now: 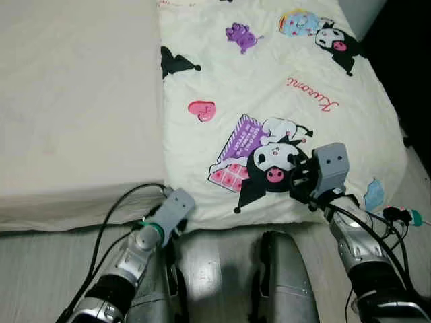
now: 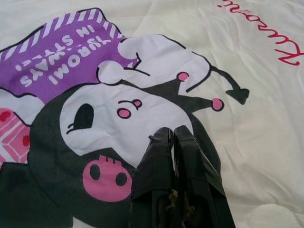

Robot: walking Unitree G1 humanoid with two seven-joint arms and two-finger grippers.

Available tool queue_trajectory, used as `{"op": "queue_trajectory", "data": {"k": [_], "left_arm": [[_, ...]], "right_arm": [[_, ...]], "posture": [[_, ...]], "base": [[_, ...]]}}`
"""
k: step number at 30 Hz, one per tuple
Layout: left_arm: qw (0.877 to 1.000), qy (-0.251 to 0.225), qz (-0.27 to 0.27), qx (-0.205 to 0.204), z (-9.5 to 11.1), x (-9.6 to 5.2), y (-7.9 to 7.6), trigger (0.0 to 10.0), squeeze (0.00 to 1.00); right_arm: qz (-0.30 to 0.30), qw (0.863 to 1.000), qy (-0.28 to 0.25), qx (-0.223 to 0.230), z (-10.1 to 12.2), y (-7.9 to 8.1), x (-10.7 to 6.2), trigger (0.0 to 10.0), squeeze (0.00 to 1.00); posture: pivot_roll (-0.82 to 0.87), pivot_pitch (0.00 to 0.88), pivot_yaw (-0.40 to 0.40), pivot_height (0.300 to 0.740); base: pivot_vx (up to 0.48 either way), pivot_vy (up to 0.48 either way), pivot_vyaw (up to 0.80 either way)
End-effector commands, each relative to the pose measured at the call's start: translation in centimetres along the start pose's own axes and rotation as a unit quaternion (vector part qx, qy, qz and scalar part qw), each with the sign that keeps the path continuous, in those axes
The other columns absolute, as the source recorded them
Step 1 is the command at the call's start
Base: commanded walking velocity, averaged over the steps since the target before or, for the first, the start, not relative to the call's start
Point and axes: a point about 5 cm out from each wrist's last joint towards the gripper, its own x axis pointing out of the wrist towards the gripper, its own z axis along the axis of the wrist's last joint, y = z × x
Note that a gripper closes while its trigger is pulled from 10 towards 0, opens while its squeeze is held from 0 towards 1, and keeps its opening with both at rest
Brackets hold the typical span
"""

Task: Clean up the room

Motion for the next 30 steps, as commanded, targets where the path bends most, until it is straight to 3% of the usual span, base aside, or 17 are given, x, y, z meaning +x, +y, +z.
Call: {"op": "queue_trajectory", "data": {"k": [1, 2, 3, 4, 5, 7, 8, 10, 13, 15, 16, 17, 18, 19, 21, 26, 30], "left_arm": [[0.996, -0.024, 0.09, -0.002, 0.7, -0.8, 2.7, 10.0, 0.0], [0.987, -0.044, 0.154, 0.006, 1.5, -1.9, 4.9, 10.0, 0.0], [0.987, -0.044, 0.154, 0.006, 1.5, -1.9, 4.9, 10.0, 0.0], [0.978, -0.059, 0.199, 0.009, 2.3, -3.3, 6.7, 10.0, 0.0], [0.978, -0.059, 0.199, 0.009, 2.3, -3.3, 6.7, 10.0, 0.0], [0.967, -0.072, 0.245, 0.016, 3.1, -5.7, 8.6, 10.0, 0.0], [0.967, -0.072, 0.245, 0.016, 3.1, -5.7, 8.6, 10.0, 0.0], [0.963, -0.074, 0.259, 0.016, 3.3, -7.4, 9.3, 10.0, 0.0], [0.962, -0.074, 0.264, 0.015, 3.3, -7.9, 9.3, 10.0, 0.0], [0.965, -0.073, 0.251, -0.003, 3.0, -8.7, 8.8, 10.0, 0.0], [0.966, -0.102, 0.23, -0.064, 3.5, -9.6, 7.9, 10.0, 0.0], [0.964, -0.115, 0.223, -0.09, 3.9, -9.7, 7.6, 10.0, 0.0], [0.964, -0.115, 0.223, -0.09, 3.9, -9.7, 7.6, 10.0, 0.0], [0.953, -0.129, 0.22, -0.165, 4.9, -9.0, 7.3, 10.0, 0.0], [0.943, -0.157, 0.216, -0.197, 6.5, -8.0, 7.0, 10.0, 0.0], [0.93, -0.242, 0.211, -0.178, 10.1, -6.9, 6.9, 10.0, 0.0], [0.923, -0.256, 0.228, -0.178, 11.3, -6.0, 7.3, 10.0, 0.0]], "right_arm": [[0.004, 1.0, -0.013, 0.006, 0.2, -0.1, -0.4, 10.0, 0.0], [0.014, 0.999, -0.032, 0.009, 1.1, 0.1, -0.6, 10.0, 0.0], [0.014, 0.999, -0.032, 0.009, 1.1, 0.1, -0.6, 10.0, 0.0], [0.028, 0.998, -0.053, 0.012, 1.9, 0.5, -0.8, 10.0, 0.0], [0.028, 0.998, -0.053, 0.012, 1.9, 0.5, -0.8, 10.0, 0.0], [0.051, 0.995, -0.079, 0.018, 3.1, 1.2, -1.4, 10.0, 0.0], [0.051, 0.995, -0.079, 0.018, 3.1, 1.2, -1.4, 10.0, 0.0], [0.067, 0.994, -0.087, 0.021, 3.5, 1.8, -1.8, 10.0, 0.0], [0.072, 0.993, -0.087, 0.021, 3.6, 2.0, -1.9, 10.0, 0.0], [0.074, 0.993, -0.086, 0.025, 3.6, 2.0, -1.9, 10.0, 0.0], [0.074, 0.992, -0.093, 0.036, 3.9, 2.2, -1.5, 10.0, 0.0], [0.074, 0.992, -0.097, 0.042, 4.2, 2.3, -1.4, 10.0, 0.0], [0.074, 0.992, -0.097, 0.042, 4.2, 2.3, -1.4, 10.0, 0.0], [0.072, 0.989, -0.118, 0.06, 5.2, 2.8, -1.0, 10.0, 0.0], [0.068, 0.986, -0.138, 0.063, 6.1, 3.4, -0.7, 10.0, 0.0], [0.063, 0.983, -0.16, 0.069, 7.0, 4.6, -0.9, 10.0, 0.0], [0.062, 0.984, -0.153, 0.064, 6.4, 5.1, -1.1, 10.0, 0.0]], "posture": [[-0.02, 0.197, 0.075, 0.595], [-0.01, 0.194, 0.076, 0.595], [-0.01, 0.194, 0.076, 0.595], [0.0, 0.193, 0.076, 0.595], [0.0, 0.193, 0.076, 0.595], [0.01, 0.186, 0.072, 0.595], [0.01, 0.186, 0.072, 0.595], [0.01, 0.182, 0.066, 0.595], [0.02, 0.179, 0.059, 0.595], [0.03, 0.164, 0.038, 0.595], [0.03, 0.15, 0.028, 0.595], [0.03, 0.147, 0.026, 0.595], [0.03, 0.147, 0.026, 0.595], [0.03, 0.134, 0.019, 0.595], [0.02, 0.11, 0.011, 0.595], [0.01, 0.073, -0.001, 0.595], [0.0, 0.021, -0.016, 0.595]], "base": [[0.0, 0.0, 0.0], [0.0, 0.0, 0.0], [0.0, 0.0, 0.0], [0.0, 0.0, 0.0], [0.0, 0.0, 0.0], [0.0, 0.0, 0.0], [0.0, 0.0, 0.0], [0.0, 0.0, 0.0], [0.0, 0.0, 0.0], [0.0, 0.0, 0.0], [0.0, 0.0, 0.0], [0.0, 0.0, 0.0], [0.0, 0.0, 0.0], [0.0, 0.0, 0.0], [0.0, 0.0, 0.0], [0.0, 0.0, 0.0], [0.0, 0.0, 0.0]]}}
